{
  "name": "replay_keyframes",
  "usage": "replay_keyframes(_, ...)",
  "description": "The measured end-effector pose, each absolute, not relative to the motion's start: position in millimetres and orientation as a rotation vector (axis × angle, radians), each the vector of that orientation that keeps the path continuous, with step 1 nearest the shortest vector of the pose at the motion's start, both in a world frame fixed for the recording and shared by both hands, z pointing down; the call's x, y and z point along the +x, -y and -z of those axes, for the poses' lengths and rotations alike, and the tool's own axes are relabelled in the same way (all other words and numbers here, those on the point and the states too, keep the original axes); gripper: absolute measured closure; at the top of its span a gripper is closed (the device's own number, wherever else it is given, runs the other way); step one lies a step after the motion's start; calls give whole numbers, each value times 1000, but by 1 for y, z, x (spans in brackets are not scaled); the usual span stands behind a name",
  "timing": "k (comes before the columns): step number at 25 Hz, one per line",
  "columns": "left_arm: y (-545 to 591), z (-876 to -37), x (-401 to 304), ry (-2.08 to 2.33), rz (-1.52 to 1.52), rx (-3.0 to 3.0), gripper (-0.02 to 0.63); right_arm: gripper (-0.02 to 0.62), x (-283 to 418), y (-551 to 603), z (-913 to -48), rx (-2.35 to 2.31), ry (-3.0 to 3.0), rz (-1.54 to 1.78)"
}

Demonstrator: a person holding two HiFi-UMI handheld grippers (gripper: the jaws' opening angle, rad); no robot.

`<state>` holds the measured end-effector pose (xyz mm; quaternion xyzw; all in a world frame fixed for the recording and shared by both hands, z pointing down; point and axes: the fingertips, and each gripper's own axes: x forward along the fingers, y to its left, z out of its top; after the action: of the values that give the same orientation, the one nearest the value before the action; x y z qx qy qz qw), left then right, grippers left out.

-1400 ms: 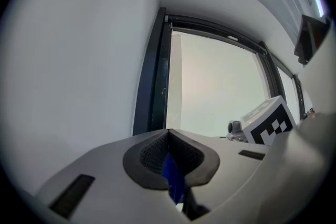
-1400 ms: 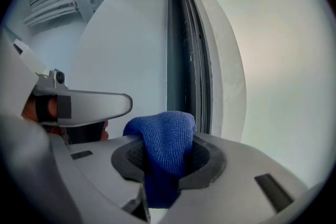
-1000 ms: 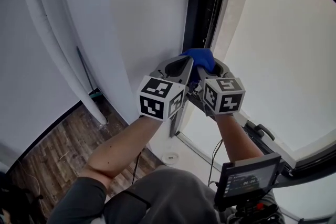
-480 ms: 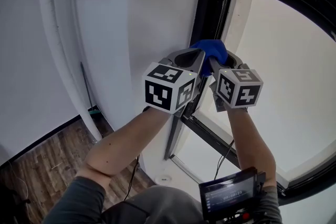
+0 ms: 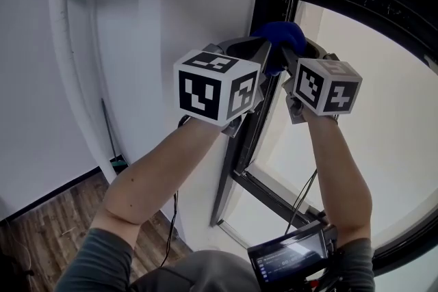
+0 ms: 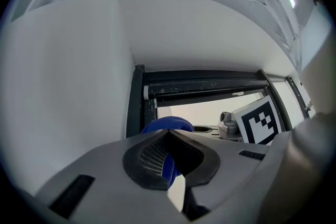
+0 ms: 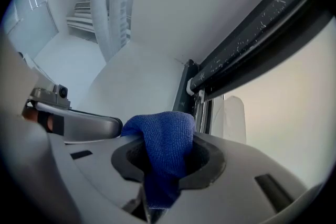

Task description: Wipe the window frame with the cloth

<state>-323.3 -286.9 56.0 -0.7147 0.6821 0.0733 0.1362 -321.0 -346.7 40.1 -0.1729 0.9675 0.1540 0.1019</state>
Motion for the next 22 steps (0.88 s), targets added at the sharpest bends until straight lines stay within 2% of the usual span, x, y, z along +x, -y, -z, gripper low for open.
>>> replay_keyframes(14,280,5,-338,-1946,-236,-2006,597,477,-310,350,83,-535,-2643,-450)
replay_keyframes(22,270,-6,-331,-1929,-254,-2004,597,477,-299,349,72,-520,-2630,-384)
